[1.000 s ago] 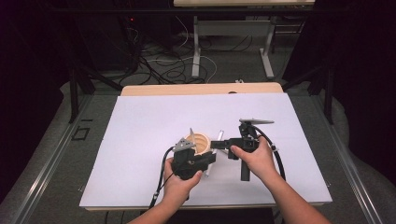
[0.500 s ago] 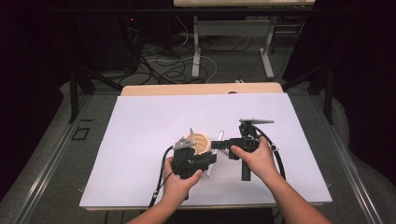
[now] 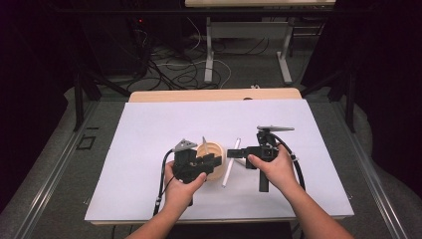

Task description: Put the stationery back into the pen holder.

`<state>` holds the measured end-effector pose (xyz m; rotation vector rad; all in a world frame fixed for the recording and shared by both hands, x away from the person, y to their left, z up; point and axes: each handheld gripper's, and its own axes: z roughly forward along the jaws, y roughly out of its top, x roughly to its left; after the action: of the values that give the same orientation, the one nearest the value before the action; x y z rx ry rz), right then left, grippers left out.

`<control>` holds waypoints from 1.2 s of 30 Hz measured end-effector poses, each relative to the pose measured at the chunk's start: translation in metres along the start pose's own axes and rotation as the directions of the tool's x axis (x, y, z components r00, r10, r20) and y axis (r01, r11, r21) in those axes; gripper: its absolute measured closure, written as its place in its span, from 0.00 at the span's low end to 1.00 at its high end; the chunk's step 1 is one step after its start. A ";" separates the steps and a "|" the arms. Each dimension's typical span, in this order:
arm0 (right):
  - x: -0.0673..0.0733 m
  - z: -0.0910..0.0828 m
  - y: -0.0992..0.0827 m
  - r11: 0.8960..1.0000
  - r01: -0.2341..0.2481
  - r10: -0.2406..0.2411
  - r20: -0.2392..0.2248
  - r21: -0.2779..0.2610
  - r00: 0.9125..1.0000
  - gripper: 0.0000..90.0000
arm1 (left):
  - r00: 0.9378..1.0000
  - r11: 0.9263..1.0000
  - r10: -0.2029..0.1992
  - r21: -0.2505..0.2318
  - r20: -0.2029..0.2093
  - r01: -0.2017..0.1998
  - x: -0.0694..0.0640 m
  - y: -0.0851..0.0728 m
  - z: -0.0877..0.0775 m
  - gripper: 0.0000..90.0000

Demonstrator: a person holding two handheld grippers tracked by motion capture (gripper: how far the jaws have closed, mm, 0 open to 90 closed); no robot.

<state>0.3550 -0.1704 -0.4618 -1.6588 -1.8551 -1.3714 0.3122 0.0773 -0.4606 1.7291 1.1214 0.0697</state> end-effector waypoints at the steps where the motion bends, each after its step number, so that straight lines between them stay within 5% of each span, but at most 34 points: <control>1: 0.000 0.000 0.000 1.000 0.001 -0.001 -0.004 0.001 1.000 0.87 | 1.000 1.000 0.001 -0.008 -0.005 -0.001 0.002 0.001 -0.001 0.69; 10: 0.002 -0.001 0.002 1.000 0.013 -0.013 -0.003 -0.020 1.000 0.87 | 0.997 0.997 0.019 -0.079 -0.081 -0.025 0.016 0.011 -0.013 0.60; 21: 0.010 0.003 0.009 0.999 0.030 -0.030 -0.008 -0.024 1.000 0.87 | 0.981 0.991 0.065 -0.104 -0.184 -0.085 0.045 0.021 -0.022 0.48; 32: 0.019 0.010 0.031 0.997 0.068 -0.067 0.020 -0.046 0.998 0.87 | 0.982 0.988 0.086 -0.112 -0.169 -0.106 0.066 0.026 -0.027 0.39; 36: 0.024 0.012 0.042 0.995 0.085 -0.083 0.037 -0.056 0.996 0.87 | 0.976 0.989 0.077 -0.108 -0.202 -0.100 0.070 0.026 -0.027 0.35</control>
<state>0.3891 -0.1516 -0.4312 -1.6588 -1.9432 -1.4516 0.3539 0.1447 -0.4582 1.6934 1.1581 0.3627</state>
